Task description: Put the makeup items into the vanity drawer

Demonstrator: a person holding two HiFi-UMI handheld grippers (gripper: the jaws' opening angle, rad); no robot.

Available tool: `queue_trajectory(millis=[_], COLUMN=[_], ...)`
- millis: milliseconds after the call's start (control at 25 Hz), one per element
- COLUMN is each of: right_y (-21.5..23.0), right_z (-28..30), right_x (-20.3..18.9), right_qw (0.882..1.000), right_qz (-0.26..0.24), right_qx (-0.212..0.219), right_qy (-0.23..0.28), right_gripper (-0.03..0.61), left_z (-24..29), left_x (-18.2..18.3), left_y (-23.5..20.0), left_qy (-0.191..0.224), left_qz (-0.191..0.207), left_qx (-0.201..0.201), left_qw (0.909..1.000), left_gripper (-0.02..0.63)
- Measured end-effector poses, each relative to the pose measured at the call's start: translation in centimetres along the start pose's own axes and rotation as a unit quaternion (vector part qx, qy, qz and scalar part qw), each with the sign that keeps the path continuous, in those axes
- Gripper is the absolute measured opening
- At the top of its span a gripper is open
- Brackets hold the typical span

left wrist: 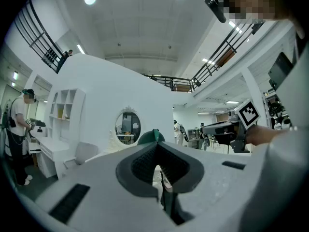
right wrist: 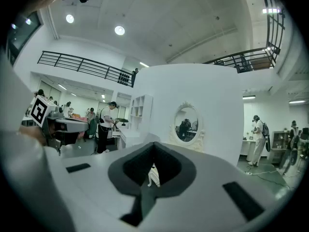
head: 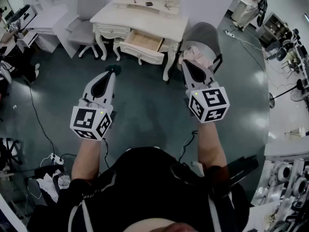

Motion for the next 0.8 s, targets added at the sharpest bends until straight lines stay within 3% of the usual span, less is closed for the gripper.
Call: queue_trajectory(millis=[800], right_y=[-2.0], right_z=[-0.5], right_x=[0.3], right_qw=[1.000], right_qz=[0.017], right_qx=[0.019], right_qy=[0.017], right_gripper=[0.006], left_z=[-1.9], left_x=[0.0], left_y=[-0.9], left_qy=[0.000], left_qz=[-0.005], left_qx=[-0.003], left_qw=[1.0000], left_gripper=[0.005])
Point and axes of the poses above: the fingertips, and each gripper's own axes: z forward along the fingers, y to its right, x out of its top, the point moved 5 cm from there along -z, backward along the fingers, and after that the axes turned 6 degrees about -y, right-handed, at the moved point
